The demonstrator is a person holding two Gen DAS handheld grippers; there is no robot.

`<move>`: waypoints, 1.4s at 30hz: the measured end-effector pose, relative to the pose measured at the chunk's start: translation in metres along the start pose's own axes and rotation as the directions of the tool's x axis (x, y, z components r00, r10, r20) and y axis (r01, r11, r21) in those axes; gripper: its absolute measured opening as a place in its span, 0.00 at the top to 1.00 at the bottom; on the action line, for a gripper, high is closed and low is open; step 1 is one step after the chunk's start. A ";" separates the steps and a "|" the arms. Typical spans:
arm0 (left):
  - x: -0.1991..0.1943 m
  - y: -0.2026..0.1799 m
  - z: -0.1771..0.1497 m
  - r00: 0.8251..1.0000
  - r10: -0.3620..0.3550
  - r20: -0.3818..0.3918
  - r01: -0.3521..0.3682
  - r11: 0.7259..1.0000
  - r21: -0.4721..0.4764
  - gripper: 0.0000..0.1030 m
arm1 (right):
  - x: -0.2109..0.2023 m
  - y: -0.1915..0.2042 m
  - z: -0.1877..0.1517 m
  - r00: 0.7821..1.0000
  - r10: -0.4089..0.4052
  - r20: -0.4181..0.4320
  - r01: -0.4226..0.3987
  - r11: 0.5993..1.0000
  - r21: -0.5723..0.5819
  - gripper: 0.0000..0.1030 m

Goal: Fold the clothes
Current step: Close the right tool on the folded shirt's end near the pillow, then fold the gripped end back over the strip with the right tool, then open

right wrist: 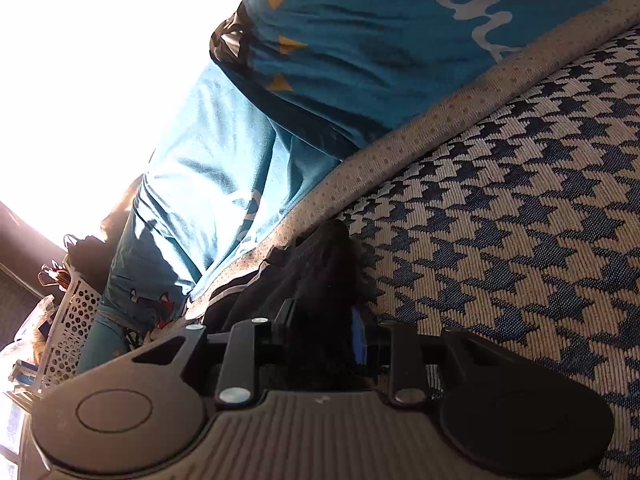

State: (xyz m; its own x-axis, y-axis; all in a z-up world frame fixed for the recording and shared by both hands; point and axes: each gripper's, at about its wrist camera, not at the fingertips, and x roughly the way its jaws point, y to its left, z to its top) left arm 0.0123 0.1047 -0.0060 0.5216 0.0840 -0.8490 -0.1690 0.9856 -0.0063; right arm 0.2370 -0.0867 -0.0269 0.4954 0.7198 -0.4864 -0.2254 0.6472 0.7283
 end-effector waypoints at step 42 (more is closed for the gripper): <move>-0.025 -0.041 -0.008 0.940 -0.340 0.011 0.332 0.925 0.182 0.00 | -0.129 -0.007 -0.008 0.717 -0.576 0.393 0.628 0.778 -0.005 0.94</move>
State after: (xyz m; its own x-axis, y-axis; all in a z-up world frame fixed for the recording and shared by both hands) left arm -0.0005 0.0607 0.0115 0.5575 -0.2545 -0.7902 0.1694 0.9667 -0.1918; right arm 0.1681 -0.1814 0.0269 0.8146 0.0447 -0.5783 0.1311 0.9570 0.2587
